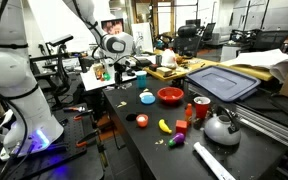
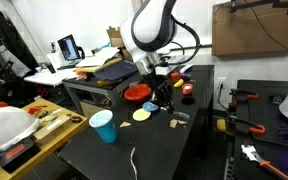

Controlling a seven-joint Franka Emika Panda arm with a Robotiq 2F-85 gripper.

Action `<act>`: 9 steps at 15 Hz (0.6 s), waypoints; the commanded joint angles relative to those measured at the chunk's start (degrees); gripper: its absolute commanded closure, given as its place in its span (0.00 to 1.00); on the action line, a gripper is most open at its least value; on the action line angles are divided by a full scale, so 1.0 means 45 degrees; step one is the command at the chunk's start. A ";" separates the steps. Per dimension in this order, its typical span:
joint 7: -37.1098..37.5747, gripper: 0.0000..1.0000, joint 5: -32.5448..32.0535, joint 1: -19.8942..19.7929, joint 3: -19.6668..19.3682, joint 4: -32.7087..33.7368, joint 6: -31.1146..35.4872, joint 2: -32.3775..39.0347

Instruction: Move the fork on the right to the left

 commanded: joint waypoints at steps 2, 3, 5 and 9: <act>0.1602 0.99 0.0820 0.0546 0.0128 0.1182 -0.0052 0.1099; 0.1949 0.99 0.0929 0.0686 0.0128 0.1399 0.0034 0.1338; 0.2610 0.99 0.1133 0.0916 0.0108 0.1865 0.0018 0.1816; 0.3863 0.99 0.1651 0.1367 0.0106 0.2582 0.0056 0.2629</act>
